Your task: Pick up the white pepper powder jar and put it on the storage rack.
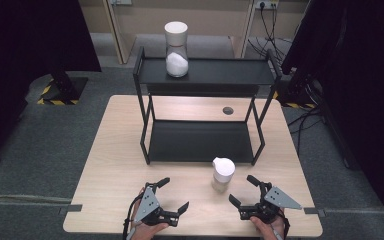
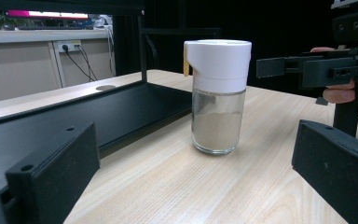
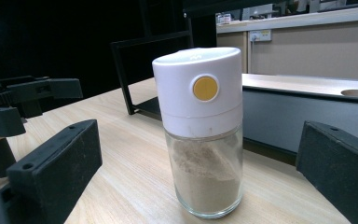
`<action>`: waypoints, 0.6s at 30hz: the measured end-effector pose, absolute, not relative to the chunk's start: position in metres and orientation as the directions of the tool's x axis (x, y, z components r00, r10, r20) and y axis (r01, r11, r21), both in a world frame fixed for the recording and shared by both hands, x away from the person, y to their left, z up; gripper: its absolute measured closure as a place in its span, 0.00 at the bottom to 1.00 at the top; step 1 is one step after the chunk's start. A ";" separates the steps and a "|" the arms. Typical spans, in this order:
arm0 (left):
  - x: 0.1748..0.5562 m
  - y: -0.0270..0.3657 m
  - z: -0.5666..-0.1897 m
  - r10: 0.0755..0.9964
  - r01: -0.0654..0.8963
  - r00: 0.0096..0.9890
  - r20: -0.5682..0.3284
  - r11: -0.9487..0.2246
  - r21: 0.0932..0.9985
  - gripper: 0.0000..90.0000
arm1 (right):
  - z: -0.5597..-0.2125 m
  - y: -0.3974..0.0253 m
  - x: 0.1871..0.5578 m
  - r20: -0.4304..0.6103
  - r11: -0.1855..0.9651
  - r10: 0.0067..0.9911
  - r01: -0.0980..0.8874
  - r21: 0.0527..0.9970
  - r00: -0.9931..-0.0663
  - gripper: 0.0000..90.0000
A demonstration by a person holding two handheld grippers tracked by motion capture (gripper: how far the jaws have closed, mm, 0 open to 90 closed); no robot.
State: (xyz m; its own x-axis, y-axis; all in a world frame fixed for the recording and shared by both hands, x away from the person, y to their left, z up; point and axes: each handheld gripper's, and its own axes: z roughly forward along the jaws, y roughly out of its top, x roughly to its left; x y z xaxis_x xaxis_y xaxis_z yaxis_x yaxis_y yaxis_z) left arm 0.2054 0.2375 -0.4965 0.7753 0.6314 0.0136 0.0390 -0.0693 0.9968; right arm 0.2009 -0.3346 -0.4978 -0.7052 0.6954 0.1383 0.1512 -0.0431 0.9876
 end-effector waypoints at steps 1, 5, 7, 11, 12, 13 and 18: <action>0.205 0.237 -0.497 0.631 0.039 0.776 0.015 -0.071 0.997 0.00 | -0.498 -0.335 0.201 0.138 -0.043 0.695 0.151 0.988 -0.705 0.00; 0.205 0.237 -0.497 0.632 0.035 0.775 0.019 -0.072 0.997 0.00 | -0.498 -0.334 0.201 0.138 -0.043 0.695 0.151 0.988 -0.706 0.00; 0.205 0.237 -0.497 0.630 0.032 0.776 0.023 -0.076 0.997 0.00 | -0.498 -0.334 0.201 0.137 -0.042 0.694 0.150 0.988 -0.707 0.00; 0.204 0.236 -0.497 0.629 0.024 0.777 0.033 -0.082 0.996 0.00 | -0.498 -0.335 0.201 0.141 -0.045 0.696 0.154 0.987 -0.704 0.00; 0.204 0.236 -0.497 0.629 0.024 0.777 0.033 -0.082 0.996 0.00 | -0.498 -0.335 0.201 0.140 -0.044 0.696 0.153 0.987 -0.704 0.00; 0.204 0.237 -0.497 0.629 0.024 0.777 0.032 -0.081 0.996 0.00 | -0.498 -0.334 0.201 0.139 -0.043 0.696 0.152 0.987 -0.705 0.00; 0.205 0.237 -0.498 0.630 0.023 0.776 0.030 -0.076 0.997 0.00 | -0.498 -0.333 0.202 0.139 -0.042 0.695 0.153 0.987 -0.705 0.00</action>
